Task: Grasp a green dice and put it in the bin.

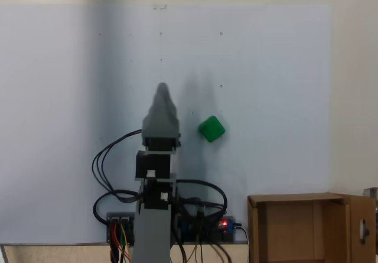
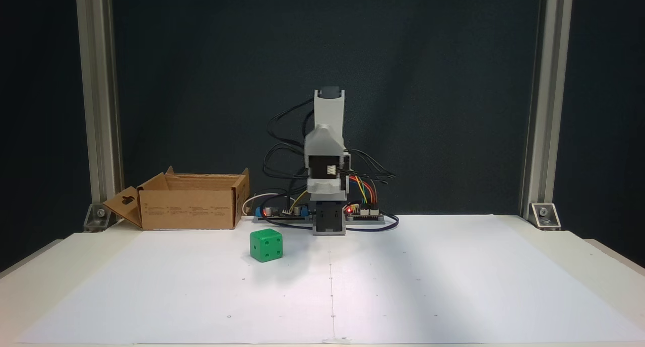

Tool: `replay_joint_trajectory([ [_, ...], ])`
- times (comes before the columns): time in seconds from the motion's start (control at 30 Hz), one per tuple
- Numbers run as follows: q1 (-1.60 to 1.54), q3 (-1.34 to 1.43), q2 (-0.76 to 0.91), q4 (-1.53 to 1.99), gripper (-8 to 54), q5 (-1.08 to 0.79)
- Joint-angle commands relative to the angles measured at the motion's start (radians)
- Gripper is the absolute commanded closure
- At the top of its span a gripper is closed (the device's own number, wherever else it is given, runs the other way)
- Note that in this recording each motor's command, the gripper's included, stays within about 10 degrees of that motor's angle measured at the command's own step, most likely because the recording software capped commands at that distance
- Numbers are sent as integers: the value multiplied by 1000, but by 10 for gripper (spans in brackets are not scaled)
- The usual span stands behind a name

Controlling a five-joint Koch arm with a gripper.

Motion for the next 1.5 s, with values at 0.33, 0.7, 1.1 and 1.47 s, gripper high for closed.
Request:
replay_joint_trajectory([
  [0.33,14,175,106,-201,47,-63],
  [0.7,54,-398,23,757,47,104],
  [1.1,46,-753,-5,1483,47,215],
  [1.47,204,-899,-9,2072,47,410],
])
